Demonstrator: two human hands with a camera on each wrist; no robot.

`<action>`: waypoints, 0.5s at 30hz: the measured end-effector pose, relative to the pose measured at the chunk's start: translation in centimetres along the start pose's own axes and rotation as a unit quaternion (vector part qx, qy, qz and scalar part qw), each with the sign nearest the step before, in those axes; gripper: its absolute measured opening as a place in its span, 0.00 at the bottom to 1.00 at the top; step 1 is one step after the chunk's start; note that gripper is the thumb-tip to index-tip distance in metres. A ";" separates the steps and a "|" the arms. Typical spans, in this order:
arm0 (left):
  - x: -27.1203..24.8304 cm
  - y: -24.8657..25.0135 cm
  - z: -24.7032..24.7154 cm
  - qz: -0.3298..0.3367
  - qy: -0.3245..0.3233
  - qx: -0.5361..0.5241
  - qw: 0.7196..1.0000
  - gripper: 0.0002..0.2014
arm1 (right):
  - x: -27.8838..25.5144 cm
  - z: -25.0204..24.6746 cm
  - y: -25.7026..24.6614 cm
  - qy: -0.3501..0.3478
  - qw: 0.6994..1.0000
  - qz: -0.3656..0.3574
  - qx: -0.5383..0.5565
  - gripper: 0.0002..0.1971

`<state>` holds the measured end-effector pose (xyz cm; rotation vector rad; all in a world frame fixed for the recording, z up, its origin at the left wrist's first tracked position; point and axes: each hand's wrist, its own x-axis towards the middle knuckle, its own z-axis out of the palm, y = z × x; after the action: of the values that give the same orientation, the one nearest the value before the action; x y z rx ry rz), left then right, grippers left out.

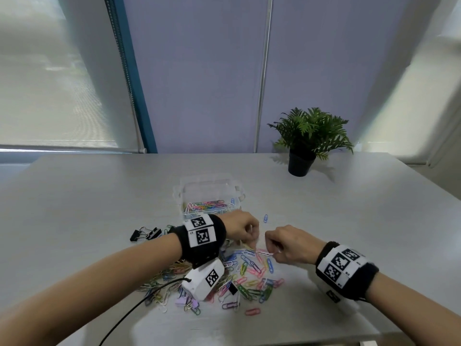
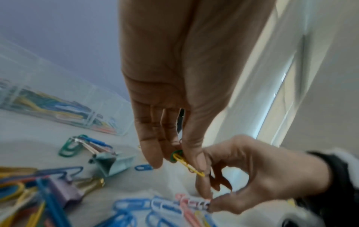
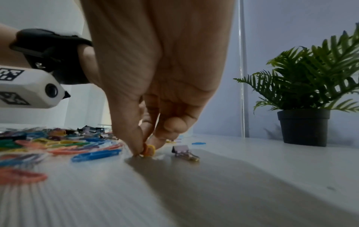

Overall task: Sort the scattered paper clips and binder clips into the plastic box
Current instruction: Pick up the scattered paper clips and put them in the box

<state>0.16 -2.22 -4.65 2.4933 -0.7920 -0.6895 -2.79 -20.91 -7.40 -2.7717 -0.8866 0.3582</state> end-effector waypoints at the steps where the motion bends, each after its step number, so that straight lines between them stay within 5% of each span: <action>1: -0.5 -0.2 -0.5 -0.003 0.001 -0.034 0.999 0.04 | 0.0 -0.1 0.1 0.002 1.000 0.004 0.011 0.06; 6: -2.9 -2.8 -5.0 -0.018 0.097 -0.102 0.990 0.08 | 0.1 -2.3 0.3 0.053 0.985 0.017 0.164 0.11; 10: -3.6 -5.2 -8.2 -0.062 0.170 -0.122 0.976 0.07 | 2.1 -4.5 -0.6 0.122 0.941 0.020 0.314 0.11; 15: -3.2 -7.3 -8.5 -0.142 0.169 -0.096 0.971 0.06 | 7.4 -5.9 -2.8 0.165 0.907 0.037 0.386 0.11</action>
<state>5.71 7.26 -0.83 2.4714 -0.2352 -0.3901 3.24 -15.09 -2.25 -2.0376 -0.4206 0.1810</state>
